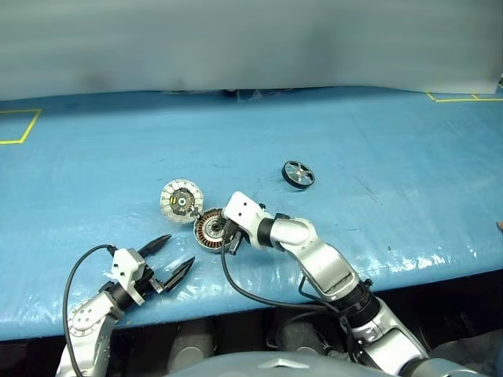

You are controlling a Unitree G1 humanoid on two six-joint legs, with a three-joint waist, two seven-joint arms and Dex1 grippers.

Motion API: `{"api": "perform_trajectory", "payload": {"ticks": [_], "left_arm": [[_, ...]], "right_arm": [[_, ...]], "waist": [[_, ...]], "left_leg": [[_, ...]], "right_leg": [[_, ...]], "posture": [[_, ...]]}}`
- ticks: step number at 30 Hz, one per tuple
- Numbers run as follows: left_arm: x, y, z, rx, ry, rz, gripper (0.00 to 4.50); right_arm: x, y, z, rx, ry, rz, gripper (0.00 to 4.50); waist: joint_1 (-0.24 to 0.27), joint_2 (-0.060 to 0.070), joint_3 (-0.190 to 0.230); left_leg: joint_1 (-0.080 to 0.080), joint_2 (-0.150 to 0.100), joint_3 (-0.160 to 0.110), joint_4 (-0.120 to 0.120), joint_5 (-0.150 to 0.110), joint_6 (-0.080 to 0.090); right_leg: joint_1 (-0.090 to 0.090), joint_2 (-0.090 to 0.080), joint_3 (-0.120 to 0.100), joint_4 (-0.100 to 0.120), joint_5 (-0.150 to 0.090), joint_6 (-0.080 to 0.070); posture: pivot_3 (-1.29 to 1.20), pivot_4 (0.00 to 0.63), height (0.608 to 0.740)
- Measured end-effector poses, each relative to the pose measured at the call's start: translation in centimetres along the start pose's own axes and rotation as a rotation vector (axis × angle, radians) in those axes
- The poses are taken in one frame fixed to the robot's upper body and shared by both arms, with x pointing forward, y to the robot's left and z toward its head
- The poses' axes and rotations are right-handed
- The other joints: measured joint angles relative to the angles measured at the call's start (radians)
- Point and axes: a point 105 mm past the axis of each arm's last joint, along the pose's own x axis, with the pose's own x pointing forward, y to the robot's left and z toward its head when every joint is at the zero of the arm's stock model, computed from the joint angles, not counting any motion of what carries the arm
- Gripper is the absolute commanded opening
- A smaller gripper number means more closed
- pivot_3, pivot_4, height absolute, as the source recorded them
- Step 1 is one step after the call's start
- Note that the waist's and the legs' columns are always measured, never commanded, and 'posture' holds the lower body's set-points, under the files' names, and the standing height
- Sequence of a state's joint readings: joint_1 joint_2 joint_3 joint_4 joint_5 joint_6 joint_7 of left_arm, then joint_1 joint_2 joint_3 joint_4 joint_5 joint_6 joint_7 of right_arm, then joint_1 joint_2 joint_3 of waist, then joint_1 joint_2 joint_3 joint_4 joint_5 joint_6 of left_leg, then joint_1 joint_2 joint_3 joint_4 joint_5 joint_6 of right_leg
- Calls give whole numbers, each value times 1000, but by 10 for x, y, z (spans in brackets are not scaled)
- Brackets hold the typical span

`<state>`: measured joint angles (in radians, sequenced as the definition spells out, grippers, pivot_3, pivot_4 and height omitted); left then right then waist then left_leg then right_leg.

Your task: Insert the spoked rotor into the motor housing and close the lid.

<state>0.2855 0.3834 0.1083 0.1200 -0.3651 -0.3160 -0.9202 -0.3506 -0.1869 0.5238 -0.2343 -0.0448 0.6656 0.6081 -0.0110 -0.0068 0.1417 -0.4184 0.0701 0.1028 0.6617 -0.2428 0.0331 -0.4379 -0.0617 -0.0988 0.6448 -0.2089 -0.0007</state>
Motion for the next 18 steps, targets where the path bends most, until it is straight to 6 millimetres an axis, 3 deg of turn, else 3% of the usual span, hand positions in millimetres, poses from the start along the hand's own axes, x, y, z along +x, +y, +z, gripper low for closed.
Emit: {"api": "perform_trajectory", "payload": {"ticks": [5, 18], "left_arm": [[1, 0, 0, 2, -1, -2, 4500], [2, 2, 0, 9, -5, -3, 4500]], "right_arm": [[2, 10, 0, 26, -2, 39, 153], [1, 9, -4, 28, 14, 29, 153]], "waist": [[0, 0, 0], [0, 0, 0]], "left_leg": [[0, 0, 0, 0, 0, 0], [0, 0, 0, 0, 0, 0]], "right_leg": [[0, 0, 0, 0, 0, 0], [0, 0, 0, 0, 0, 0]], "posture": [[0, 150, 740], [0, 150, 740]]}}
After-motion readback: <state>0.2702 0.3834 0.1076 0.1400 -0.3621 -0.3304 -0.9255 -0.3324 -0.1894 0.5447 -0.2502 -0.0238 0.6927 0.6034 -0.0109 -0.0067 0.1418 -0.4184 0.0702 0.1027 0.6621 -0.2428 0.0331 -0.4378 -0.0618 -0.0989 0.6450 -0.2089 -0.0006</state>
